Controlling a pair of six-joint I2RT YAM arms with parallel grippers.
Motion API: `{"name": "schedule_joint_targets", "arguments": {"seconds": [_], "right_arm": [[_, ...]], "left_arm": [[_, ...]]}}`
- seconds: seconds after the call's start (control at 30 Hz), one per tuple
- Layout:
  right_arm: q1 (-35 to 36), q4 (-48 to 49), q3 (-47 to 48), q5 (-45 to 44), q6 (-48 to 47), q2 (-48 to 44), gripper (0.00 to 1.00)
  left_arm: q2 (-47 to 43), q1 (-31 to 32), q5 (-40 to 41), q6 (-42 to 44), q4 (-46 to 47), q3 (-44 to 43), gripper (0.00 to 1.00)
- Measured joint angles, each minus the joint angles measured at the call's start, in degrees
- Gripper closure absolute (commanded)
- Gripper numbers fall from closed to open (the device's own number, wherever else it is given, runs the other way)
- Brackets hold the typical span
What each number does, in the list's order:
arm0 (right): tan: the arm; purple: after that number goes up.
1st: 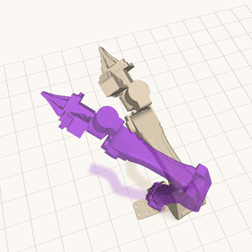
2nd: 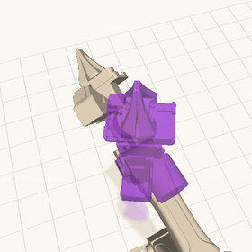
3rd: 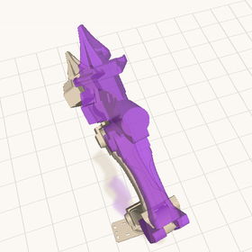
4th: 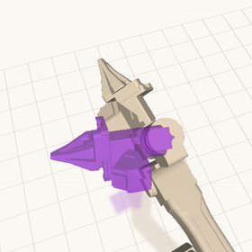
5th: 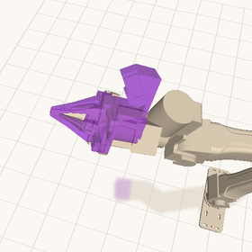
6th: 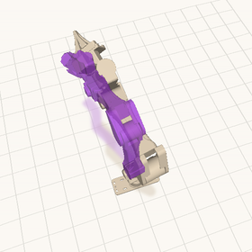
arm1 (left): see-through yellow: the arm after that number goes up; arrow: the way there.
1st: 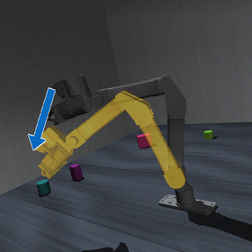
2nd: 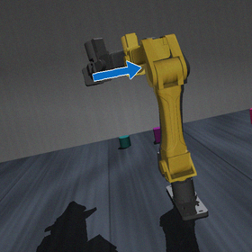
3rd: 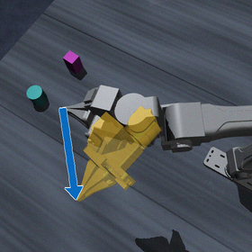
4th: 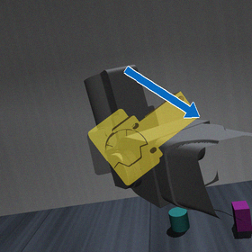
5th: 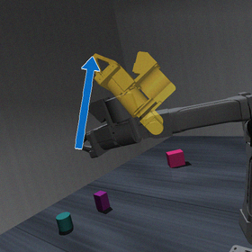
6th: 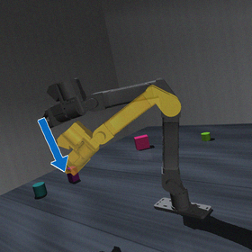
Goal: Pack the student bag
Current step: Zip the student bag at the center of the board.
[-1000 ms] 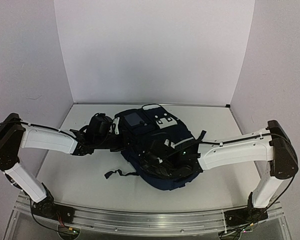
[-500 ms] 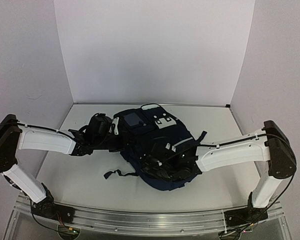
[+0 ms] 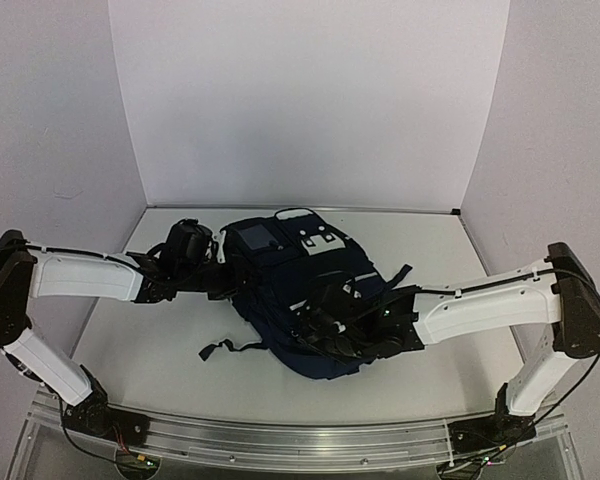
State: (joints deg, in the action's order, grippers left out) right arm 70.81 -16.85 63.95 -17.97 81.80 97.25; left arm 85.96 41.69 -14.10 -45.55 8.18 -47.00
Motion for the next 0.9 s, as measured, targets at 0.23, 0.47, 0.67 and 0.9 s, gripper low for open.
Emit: {"name": "schedule_joint_targets", "arguments": {"seconds": [0.23, 0.47, 0.67, 0.9], "right_arm": [[-0.8, -0.5, -0.1, -0.1, -5.5, -0.3, 1.00], [-1.8, -1.5, 1.7, -0.8, -13.3, -0.3, 1.00], [-7.4, -1.5, 1.7, -0.9, -20.6, -0.3, 1.00], [-12.8, 0.2, 1.6, -0.4, -30.1, -0.3, 1.00]], "left_arm": [[-0.9, -6.2, -4.7, 2.6, -3.9, 0.0, 1.00], [-1.1, -10.3, -8.8, 7.5, -6.6, -1.0, 1.00], [0.9, -17.1, -15.8, 13.0, -8.8, -3.1, 1.00], [6.8, -19.3, -17.7, 18.9, -9.7, -9.1, 0.83]]}}
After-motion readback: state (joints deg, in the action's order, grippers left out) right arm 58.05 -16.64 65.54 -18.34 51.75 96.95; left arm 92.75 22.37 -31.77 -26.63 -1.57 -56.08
